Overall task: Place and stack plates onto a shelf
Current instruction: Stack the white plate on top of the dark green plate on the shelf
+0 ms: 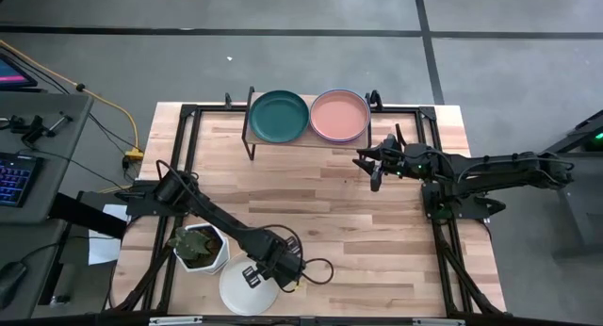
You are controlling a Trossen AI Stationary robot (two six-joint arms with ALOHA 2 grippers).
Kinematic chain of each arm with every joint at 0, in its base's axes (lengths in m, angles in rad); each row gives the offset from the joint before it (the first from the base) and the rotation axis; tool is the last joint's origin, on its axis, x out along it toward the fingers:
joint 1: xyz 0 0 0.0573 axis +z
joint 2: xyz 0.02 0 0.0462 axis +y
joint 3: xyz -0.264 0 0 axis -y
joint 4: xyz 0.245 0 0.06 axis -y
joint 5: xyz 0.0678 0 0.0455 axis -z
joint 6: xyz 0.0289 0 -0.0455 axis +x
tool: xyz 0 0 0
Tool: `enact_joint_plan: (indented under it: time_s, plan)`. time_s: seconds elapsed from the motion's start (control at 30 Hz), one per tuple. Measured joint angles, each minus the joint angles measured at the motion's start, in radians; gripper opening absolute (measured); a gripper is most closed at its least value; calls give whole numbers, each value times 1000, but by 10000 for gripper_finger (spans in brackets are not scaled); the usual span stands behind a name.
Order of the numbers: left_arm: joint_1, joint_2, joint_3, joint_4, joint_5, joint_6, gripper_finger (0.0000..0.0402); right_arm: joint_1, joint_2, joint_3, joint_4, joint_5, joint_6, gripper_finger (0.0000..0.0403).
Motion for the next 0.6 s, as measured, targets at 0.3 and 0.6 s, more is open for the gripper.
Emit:
enact_joint_plan:
  time_s: [0.3, 0.6]
  plan:
    - [-1, 0, -1, -12, 2, 1, 131, 0, 0, 0, -3, 0, 0, 156]
    - [9, 0, -1, -12, 7, 2, 122, 0, 0, 0, -4, 0, 0, 156]
